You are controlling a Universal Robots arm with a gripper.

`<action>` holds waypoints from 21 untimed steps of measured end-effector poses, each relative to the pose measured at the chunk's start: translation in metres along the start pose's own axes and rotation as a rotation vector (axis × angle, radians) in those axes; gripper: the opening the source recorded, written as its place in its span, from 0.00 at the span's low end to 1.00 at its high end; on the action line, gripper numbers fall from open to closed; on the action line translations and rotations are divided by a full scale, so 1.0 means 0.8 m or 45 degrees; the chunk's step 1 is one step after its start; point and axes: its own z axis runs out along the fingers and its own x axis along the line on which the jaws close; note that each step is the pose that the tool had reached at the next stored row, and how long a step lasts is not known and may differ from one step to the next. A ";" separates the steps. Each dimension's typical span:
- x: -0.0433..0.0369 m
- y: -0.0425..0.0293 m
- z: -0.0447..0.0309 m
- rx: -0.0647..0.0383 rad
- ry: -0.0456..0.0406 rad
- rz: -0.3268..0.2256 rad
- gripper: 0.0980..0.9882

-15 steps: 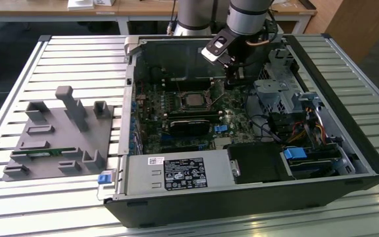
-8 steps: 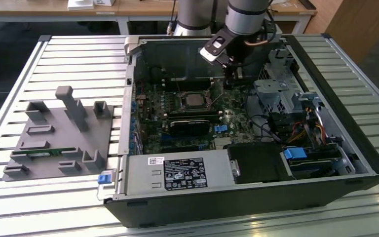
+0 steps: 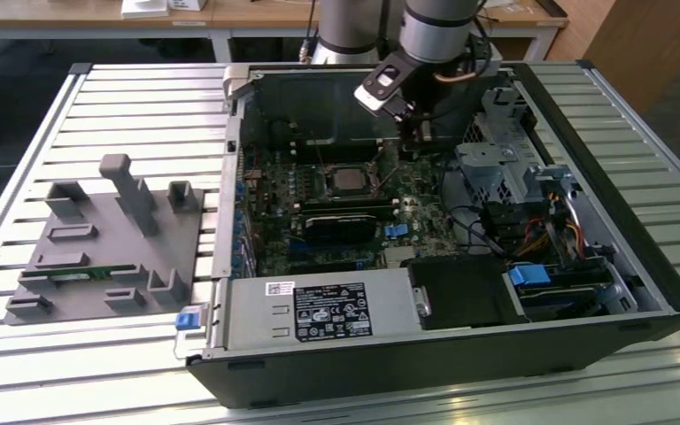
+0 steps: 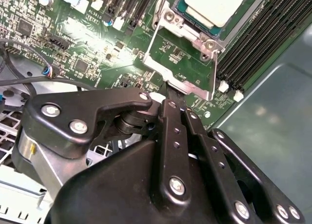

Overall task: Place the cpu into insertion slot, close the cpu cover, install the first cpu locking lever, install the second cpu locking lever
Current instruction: 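Close the cpu cover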

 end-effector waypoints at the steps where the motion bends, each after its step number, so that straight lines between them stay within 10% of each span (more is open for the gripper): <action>1: 0.000 -0.0009 0.0000 0.000 0.000 0.000 0.01; 21: 0.000 -0.0134 0.0002 0.000 0.000 0.000 0.01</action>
